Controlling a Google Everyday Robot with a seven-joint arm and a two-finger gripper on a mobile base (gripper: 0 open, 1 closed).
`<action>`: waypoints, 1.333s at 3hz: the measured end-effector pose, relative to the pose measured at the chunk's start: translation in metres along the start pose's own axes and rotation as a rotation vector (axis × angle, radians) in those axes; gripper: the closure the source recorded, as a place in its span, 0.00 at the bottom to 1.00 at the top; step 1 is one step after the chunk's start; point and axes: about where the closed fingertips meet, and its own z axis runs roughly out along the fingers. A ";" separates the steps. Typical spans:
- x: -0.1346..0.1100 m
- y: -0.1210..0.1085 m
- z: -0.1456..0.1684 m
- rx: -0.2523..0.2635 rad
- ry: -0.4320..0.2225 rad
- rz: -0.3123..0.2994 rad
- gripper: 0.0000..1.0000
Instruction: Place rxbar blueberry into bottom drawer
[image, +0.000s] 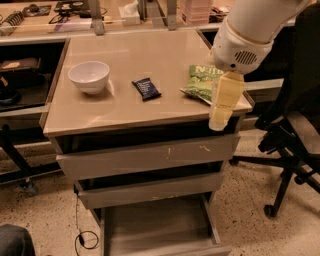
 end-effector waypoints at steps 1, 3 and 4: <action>-0.004 -0.002 0.002 0.002 -0.004 -0.006 0.00; -0.013 -0.042 0.009 0.064 -0.022 -0.066 0.00; -0.021 -0.073 0.014 0.084 -0.019 -0.120 0.00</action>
Offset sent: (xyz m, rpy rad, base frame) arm 0.0158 0.0029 -0.0050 0.0020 -0.0328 0.0282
